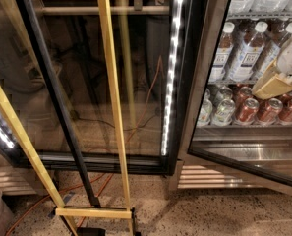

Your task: Close left fridge door

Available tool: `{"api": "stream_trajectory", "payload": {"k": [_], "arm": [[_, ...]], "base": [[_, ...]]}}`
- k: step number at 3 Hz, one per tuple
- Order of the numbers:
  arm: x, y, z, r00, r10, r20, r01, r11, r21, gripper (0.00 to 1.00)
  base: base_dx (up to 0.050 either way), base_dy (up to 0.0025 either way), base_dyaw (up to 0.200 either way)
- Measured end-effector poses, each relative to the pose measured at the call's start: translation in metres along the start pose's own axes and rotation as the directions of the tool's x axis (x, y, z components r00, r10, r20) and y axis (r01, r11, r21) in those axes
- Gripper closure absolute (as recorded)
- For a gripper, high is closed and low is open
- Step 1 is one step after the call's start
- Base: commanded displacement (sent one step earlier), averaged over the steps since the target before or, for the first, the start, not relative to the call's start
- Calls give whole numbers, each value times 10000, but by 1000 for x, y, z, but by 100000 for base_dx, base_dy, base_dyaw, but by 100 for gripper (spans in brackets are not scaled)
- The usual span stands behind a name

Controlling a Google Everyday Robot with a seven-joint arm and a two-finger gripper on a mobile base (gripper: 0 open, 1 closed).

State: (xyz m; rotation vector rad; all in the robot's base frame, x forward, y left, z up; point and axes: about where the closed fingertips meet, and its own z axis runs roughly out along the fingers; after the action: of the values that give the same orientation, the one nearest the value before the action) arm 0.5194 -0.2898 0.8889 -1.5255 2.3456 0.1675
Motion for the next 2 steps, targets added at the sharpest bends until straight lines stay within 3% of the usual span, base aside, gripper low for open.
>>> {"api": "stream_trajectory", "payload": {"k": [1, 2], "arm": [[0, 0, 0, 10000, 0, 0, 0, 10000, 0, 100], [0, 0, 0, 10000, 0, 0, 0, 10000, 0, 100]], "base": [[3532, -245, -14095], [3740, 247, 13202]]}}
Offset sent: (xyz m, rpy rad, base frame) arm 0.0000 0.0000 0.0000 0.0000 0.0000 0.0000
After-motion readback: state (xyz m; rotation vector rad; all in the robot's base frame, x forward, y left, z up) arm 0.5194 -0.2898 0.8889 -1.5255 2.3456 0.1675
